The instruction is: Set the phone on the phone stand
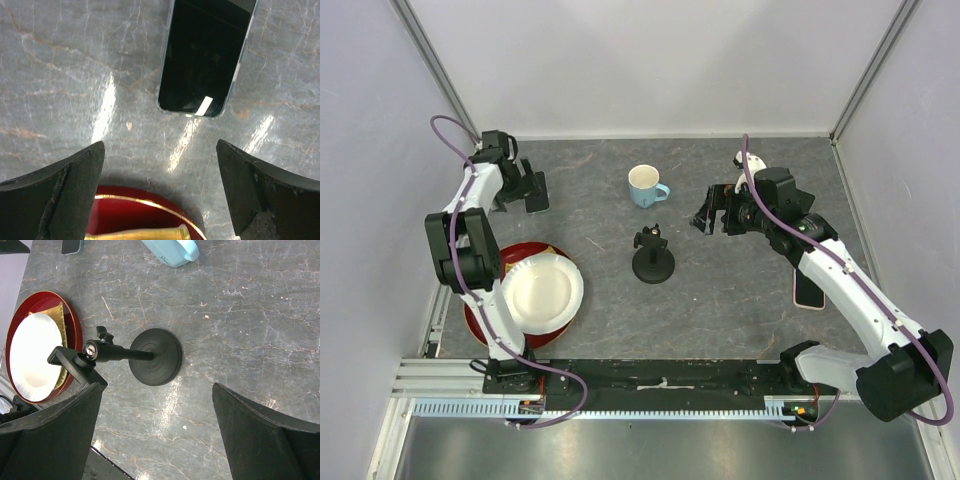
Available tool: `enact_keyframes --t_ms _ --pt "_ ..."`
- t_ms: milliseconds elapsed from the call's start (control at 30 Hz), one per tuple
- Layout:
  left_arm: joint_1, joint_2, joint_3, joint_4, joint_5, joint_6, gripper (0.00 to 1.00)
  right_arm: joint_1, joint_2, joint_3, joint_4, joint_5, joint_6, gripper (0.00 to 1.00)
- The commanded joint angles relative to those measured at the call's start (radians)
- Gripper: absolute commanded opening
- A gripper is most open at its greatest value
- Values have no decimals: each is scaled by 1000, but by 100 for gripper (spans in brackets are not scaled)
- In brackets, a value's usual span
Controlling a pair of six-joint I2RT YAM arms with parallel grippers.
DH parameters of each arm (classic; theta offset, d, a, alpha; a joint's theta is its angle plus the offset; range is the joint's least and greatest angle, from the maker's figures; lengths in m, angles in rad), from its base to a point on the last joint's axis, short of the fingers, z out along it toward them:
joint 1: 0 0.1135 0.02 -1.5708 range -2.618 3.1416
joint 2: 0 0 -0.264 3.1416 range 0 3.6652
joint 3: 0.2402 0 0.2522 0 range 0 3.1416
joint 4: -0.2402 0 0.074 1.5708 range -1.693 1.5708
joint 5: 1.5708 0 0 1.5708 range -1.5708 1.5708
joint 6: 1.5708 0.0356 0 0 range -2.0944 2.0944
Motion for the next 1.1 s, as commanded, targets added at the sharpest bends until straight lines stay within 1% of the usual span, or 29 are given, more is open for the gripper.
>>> enact_keyframes --t_ms 0,100,300,533,700,800,1000,1067 --pt "-6 81 102 -30 0 63 95 -1 -10 11 4 12 -15 98" --pt "-14 103 109 -30 -21 49 94 -2 -8 12 7 10 -11 98" --pt "-65 155 135 -40 -75 52 98 -1 -16 -8 19 7 3 98" --pt "-69 248 211 -118 -89 3 100 -1 -28 -21 24 18 5 98" --pt "-69 270 231 -122 -57 -2 99 -1 -30 -20 25 21 6 98" --pt "-72 275 237 -120 -54 -12 97 -1 -39 -23 27 29 3 98" --pt "-83 304 273 -154 -133 -14 97 -1 -42 -23 35 35 1 98" --pt "-86 336 305 -167 -127 -9 97 -1 -41 -15 36 29 5 98"
